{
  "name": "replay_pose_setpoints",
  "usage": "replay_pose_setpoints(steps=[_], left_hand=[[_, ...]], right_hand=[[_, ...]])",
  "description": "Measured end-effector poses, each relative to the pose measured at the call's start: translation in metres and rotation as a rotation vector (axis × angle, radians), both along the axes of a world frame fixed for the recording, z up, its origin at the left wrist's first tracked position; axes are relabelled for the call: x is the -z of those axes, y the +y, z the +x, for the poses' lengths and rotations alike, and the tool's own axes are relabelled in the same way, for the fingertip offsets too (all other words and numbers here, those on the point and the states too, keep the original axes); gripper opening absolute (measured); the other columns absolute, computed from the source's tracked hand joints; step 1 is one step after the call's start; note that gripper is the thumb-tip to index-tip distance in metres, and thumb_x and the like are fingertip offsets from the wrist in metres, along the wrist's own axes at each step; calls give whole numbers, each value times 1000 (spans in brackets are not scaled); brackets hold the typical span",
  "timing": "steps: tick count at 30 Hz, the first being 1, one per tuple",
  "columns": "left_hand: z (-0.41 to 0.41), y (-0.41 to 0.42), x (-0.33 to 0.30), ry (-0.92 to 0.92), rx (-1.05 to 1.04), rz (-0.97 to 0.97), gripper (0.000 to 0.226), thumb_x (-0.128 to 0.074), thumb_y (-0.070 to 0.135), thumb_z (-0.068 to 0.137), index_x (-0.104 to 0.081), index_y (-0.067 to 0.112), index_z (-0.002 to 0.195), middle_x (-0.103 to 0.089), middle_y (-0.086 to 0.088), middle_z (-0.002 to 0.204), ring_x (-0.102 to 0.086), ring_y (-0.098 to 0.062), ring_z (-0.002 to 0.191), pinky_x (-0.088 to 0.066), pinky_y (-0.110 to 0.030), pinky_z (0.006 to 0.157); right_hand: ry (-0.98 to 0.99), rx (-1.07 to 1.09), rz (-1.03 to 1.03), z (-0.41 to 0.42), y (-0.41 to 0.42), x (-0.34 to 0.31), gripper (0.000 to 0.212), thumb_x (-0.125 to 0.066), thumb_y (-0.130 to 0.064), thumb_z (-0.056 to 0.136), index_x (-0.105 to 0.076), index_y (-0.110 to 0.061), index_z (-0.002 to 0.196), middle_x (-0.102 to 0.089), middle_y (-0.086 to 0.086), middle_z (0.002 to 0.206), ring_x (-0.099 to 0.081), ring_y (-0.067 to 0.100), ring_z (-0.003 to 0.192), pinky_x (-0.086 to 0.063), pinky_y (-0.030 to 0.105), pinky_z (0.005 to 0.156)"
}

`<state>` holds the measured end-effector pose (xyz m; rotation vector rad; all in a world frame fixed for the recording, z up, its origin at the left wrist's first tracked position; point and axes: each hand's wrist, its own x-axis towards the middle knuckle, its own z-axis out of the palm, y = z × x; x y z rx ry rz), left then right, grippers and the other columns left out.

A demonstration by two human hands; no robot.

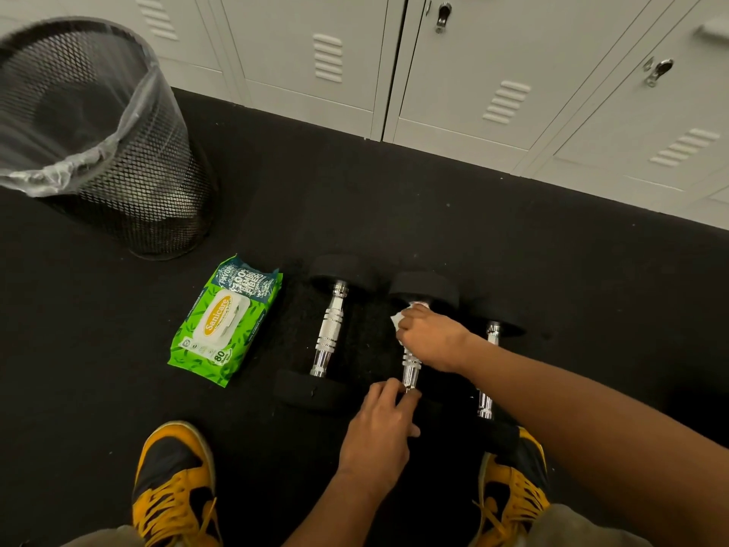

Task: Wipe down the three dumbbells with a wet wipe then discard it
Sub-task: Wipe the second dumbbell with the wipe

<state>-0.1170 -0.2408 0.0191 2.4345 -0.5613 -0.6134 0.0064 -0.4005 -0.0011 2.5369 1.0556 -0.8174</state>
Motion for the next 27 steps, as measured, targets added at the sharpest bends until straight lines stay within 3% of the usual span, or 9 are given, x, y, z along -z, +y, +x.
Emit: replay_pose_setpoints(steps=[5,10,13,16,20,22,24,27], left_hand=[[-1,-1,3,-6,15,12,55,-57,27,96,-34,29,146,-31,6,140,-29,-10,130,-45,-25,96],[-2,-2,3,5,13,13,56,-58,27,96,-33,30,147,-29,4,142,-27,-11,132,-44,-26,99],[-3,-1,5,2,11,8,57,-58,27,96,-33,32,147,-28,4,144,-28,-12,132,-44,-27,99],[-2,1,5,10,15,0,57,-57,26,96,-32,33,147,-27,3,145,-27,-12,133,-44,-27,99],[-1,1,5,25,17,-8,59,-58,25,96,-31,33,148,-25,3,147,-23,-12,135,-42,-25,100],[-2,2,5,27,7,-11,58,-58,23,96,-31,32,148,-24,4,147,-23,-12,136,-43,-25,98],[-3,3,5,15,-10,-12,57,-58,23,96,-33,31,147,-26,5,146,-23,-10,135,-45,-23,96],[-2,6,5,9,-22,-9,56,-59,23,96,-36,31,146,-30,7,141,-25,-7,133,-45,-19,92]], right_hand=[[79,-35,-36,1,12,-6,17,-59,-18,92,-65,-12,107,-66,8,111,-59,26,110,-36,42,109],[219,-76,-64,-6,26,-12,9,-58,-15,94,-63,-10,100,-67,10,106,-62,25,100,-42,39,102],[367,-4,-16,-12,34,-19,8,-58,-15,94,-63,-10,96,-64,8,96,-61,24,94,-45,34,84],[482,74,18,-11,36,-21,8,-57,-13,94,-58,-16,87,-47,-5,76,-51,16,81,-41,31,73],[522,123,65,-10,29,-20,10,-56,-14,95,-66,-14,97,-52,-4,86,-48,14,87,-38,31,73],[474,137,118,-13,22,-14,12,-55,-15,94,-67,-18,97,-62,-1,96,-53,17,95,-45,32,79],[267,37,180,-14,13,-6,11,-58,-15,91,-66,-20,96,-65,0,99,-57,19,99,-50,35,86],[36,-41,227,-10,2,-2,16,-60,-14,91,-65,-17,105,-63,1,108,-54,21,110,-46,35,98]])
